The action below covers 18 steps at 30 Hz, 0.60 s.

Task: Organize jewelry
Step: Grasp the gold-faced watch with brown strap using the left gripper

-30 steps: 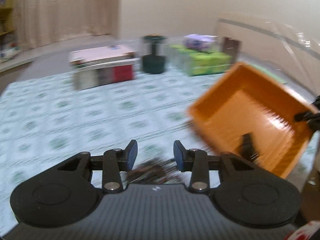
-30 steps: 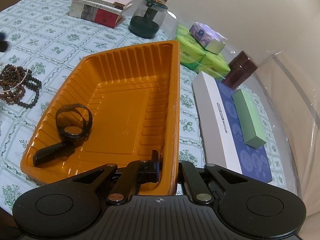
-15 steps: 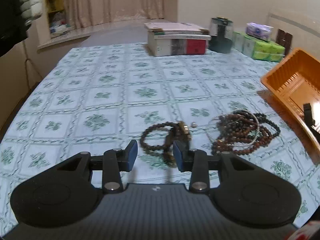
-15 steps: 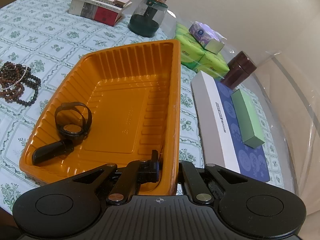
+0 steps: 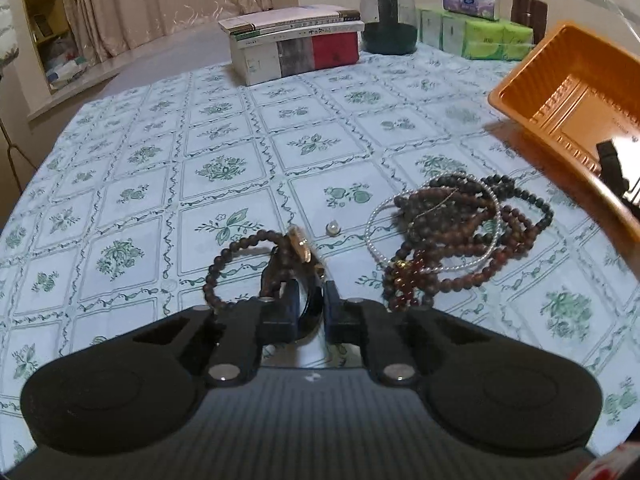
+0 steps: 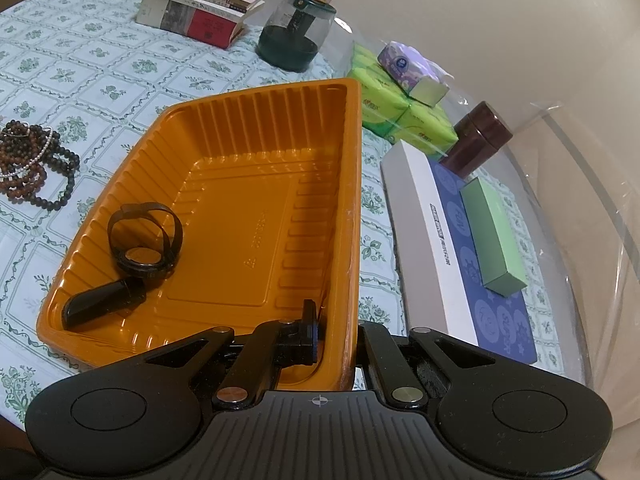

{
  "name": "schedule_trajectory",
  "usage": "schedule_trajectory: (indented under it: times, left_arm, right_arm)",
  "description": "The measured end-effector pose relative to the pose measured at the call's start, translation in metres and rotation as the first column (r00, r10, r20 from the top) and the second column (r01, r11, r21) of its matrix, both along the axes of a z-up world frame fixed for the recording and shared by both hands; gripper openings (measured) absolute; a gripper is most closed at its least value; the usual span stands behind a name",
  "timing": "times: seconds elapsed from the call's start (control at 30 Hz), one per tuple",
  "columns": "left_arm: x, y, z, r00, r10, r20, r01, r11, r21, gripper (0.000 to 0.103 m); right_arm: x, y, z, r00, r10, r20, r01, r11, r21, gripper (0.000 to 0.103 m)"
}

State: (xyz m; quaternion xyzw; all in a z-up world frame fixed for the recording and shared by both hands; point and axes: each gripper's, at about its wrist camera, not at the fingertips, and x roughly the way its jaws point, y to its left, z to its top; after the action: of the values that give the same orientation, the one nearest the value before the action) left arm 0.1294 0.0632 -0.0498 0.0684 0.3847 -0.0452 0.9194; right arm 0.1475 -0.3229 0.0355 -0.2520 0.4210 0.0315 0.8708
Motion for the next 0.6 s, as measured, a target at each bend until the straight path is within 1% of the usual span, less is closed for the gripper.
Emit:
schedule_trajectory:
  times: [0.1,0.27,0.37,0.43,0.5,0.6]
  left_arm:
    - [-0.004,-0.001,0.009,1.000,-0.001,0.014,0.002,1.000,-0.021,0.008]
    - [-0.010,-0.001,0.024,1.000,0.010,0.022,-0.008,0.997,-0.083,0.007]
    - [-0.015,-0.003,0.033,0.999,0.008,0.038,-0.004,0.995,-0.096,0.007]
    - [-0.018,-0.002,0.039,0.999,0.013,0.046,-0.006,0.990,-0.143,0.007]
    - [-0.019,0.002,0.042,0.999,0.029,0.041,-0.020,0.976,-0.219,0.007]
    - [-0.020,-0.005,0.046,0.999,0.017,0.050,-0.007,0.982,-0.191,0.007]
  right_arm:
    - [0.000,0.000,0.000,1.000,0.000,0.000,0.000,1.000,-0.001,0.003]
    - [0.000,-0.001,0.000,1.000,0.002,0.002,-0.002,1.000,0.001,0.003]
    - [0.000,-0.001,0.000,1.000,0.002,0.003,-0.002,1.000,0.001,0.003]
    - [-0.001,-0.001,0.000,1.000,0.002,0.003,-0.002,1.000,0.001,0.003]
    - [-0.001,-0.001,0.000,1.000,0.003,0.006,-0.003,1.000,0.001,0.003]
    - [-0.002,0.000,0.000,1.000,0.005,0.007,-0.005,1.000,0.000,0.003]
